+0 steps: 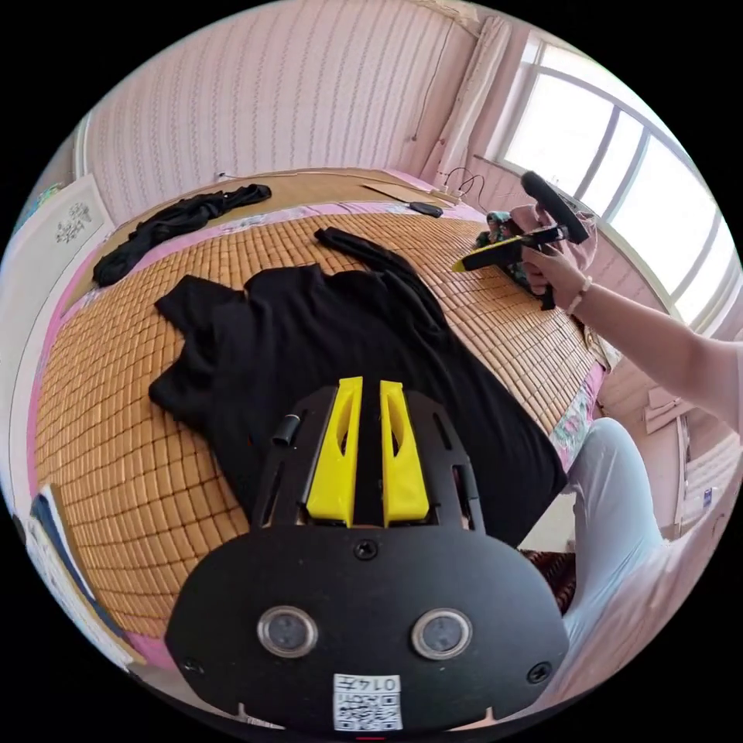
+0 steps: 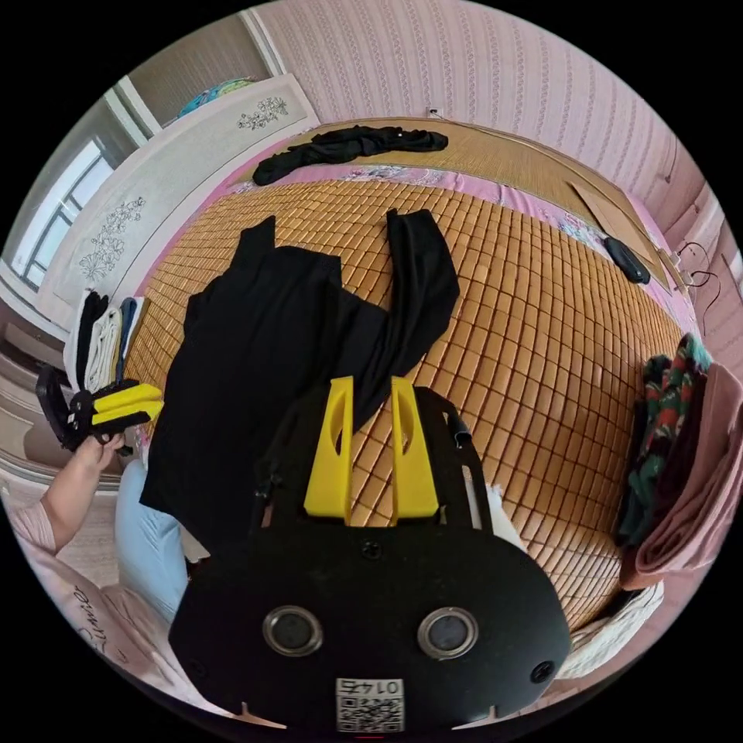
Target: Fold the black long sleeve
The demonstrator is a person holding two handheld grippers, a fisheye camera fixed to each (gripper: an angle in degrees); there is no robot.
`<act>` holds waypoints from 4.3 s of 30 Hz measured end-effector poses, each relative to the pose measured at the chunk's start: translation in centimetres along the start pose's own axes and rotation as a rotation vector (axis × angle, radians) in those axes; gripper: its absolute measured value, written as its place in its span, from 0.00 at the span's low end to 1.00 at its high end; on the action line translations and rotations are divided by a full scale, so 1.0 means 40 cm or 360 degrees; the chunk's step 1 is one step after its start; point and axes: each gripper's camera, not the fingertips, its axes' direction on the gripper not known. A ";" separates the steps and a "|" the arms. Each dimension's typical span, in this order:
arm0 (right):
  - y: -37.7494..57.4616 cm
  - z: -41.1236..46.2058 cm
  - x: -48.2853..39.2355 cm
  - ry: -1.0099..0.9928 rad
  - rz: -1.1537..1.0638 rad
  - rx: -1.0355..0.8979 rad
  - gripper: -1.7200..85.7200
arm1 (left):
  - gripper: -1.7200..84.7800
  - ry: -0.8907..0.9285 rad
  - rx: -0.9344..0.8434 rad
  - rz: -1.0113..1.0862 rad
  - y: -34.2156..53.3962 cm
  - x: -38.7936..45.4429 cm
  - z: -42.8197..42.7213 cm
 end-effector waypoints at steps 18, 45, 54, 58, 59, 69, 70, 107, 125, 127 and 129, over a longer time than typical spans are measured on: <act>0.622 -0.013 0.224 -0.0222 0.1001 0.0450 0.04 | 0.10 0.0076 -0.0251 0.0334 -0.300 0.138 0.501; 1.086 -0.160 0.434 0.0013 0.1270 0.0573 0.03 | 0.11 0.0121 -0.0389 0.0514 -0.516 0.340 0.692; 0.904 -0.073 0.562 0.0096 0.1173 0.0430 0.13 | 0.11 0.0301 -0.0354 0.0808 -0.515 0.577 0.693; 0.897 -0.034 0.579 0.0232 0.1153 0.0282 0.04 | 0.10 0.0294 -0.0445 0.0754 -0.508 0.611 0.747; 0.901 -0.034 0.579 0.0249 0.1131 0.0268 0.04 | 0.10 0.0290 -0.0444 0.0770 -0.510 0.615 0.745; 0.939 -0.059 0.678 -0.0083 0.1064 0.0254 0.02 | 0.10 0.0032 -0.0358 0.0742 -0.640 0.616 0.701; 0.943 -0.060 0.684 -0.0120 0.1067 0.0278 0.02 | 0.11 -0.0002 -0.0398 0.0733 -0.647 0.613 0.719; 0.252 -0.105 0.106 -0.0458 -0.0070 0.0377 0.03 | 0.07 -0.0522 -0.0095 -0.0525 0.182 -0.164 -0.206; -0.789 0.210 -0.637 -0.0184 -0.0406 -0.0074 0.14 | 0.12 -0.0446 -0.0095 -0.0691 -0.087 -0.648 0.009; -0.853 0.247 -0.680 -0.0172 -0.0407 -0.0127 0.14 | 0.10 -0.0439 -0.0231 -0.0676 -0.087 -0.663 0.056; -0.891 0.283 -0.719 -0.0101 -0.0448 -0.0226 0.12 | 0.08 -0.0505 -0.0206 -0.0513 -0.070 -0.643 0.051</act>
